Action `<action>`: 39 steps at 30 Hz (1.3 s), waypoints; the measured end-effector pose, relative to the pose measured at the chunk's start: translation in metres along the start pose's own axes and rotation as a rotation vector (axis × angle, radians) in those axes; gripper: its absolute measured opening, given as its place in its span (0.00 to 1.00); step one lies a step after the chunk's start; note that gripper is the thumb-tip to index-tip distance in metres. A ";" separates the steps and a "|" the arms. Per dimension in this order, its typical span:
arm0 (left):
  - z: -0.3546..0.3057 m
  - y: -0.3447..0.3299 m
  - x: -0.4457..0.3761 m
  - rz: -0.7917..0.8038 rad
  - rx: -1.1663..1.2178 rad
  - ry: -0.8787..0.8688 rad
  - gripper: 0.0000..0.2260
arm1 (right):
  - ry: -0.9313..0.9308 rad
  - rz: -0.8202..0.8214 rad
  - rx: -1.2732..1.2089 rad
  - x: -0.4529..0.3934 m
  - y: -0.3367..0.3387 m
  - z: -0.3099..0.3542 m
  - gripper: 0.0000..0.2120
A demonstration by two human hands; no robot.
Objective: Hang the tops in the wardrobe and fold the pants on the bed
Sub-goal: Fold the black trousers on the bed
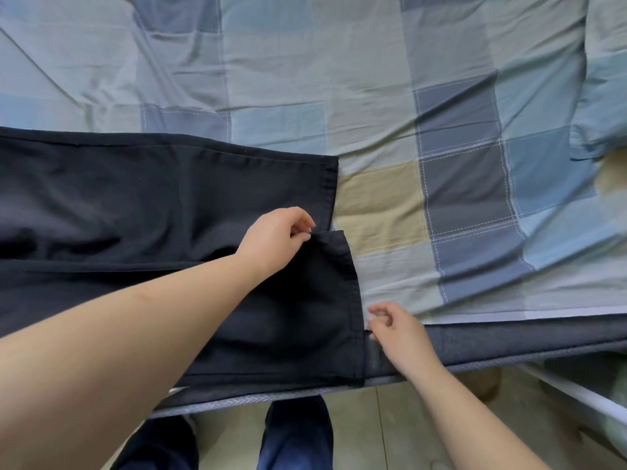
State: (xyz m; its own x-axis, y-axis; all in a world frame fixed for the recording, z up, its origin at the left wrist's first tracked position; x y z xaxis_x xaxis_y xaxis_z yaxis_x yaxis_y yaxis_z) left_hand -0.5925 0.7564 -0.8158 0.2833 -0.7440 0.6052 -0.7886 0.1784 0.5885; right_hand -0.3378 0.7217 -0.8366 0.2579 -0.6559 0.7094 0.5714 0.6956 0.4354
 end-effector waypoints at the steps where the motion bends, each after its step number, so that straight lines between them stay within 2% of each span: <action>1: 0.003 0.001 0.001 -0.004 -0.018 0.000 0.06 | 0.017 -0.005 -0.005 -0.007 0.002 0.008 0.05; 6: 0.021 0.008 0.002 -0.076 -0.190 -0.052 0.07 | 0.238 -0.100 0.058 -0.061 0.015 0.066 0.08; 10: 0.035 0.015 0.017 -0.145 -0.374 -0.277 0.10 | 0.265 -0.197 -0.023 -0.123 0.027 0.111 0.05; 15: 0.076 0.011 0.014 0.108 -0.623 -0.263 0.24 | 0.326 0.040 -0.136 -0.166 0.000 0.152 0.12; 17: 0.077 0.012 0.011 0.073 -0.589 -0.228 0.20 | 0.369 -0.010 -0.080 -0.172 -0.002 0.170 0.15; 21: 0.046 0.016 0.002 -0.145 -0.235 -0.172 0.14 | 0.486 -0.272 0.040 -0.182 0.037 0.208 0.17; 23: 0.021 0.009 -0.009 -0.154 -0.137 -0.186 0.13 | 0.534 -0.310 0.055 -0.191 0.062 0.222 0.17; 26: -0.002 0.001 -0.031 -0.097 -0.147 -0.167 0.14 | 0.563 -0.348 0.065 -0.211 0.086 0.243 0.17; 28: 0.000 0.004 -0.042 -0.084 -0.212 -0.123 0.19 | 0.519 -0.277 0.051 -0.226 0.084 0.249 0.20; 31: 0.019 0.013 -0.045 -0.112 -0.285 -0.043 0.24 | 0.275 -0.133 -0.071 -0.229 0.065 0.223 0.29; 33: 0.036 0.020 -0.042 -0.149 -0.341 -0.002 0.25 | 0.150 -0.095 -0.129 -0.215 0.049 0.192 0.32; 36: 0.056 0.030 -0.036 -0.203 -0.437 0.000 0.29 | 0.106 0.026 -0.213 -0.193 0.021 0.156 0.25; 39: 0.061 0.034 -0.036 -0.221 -0.474 0.016 0.26 | 0.123 0.126 -0.309 -0.175 0.002 0.142 0.16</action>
State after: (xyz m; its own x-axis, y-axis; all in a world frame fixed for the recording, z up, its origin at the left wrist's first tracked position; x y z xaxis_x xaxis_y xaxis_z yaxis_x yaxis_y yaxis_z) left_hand -0.6634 0.7498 -0.8502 0.4258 -0.7877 0.4452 -0.3768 0.2930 0.8787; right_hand -0.4930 0.8797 -0.8812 0.4225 -0.6141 0.6667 0.7331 0.6640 0.1470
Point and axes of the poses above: each hand's wrist, its own x-axis away from the middle knuckle, its own y-axis out of the back of the hand, z = x × y, the point moved 4 cm from there along -x, towards the middle knuckle, and after that the axes turned 10 degrees about y, right-handed, at the moved point
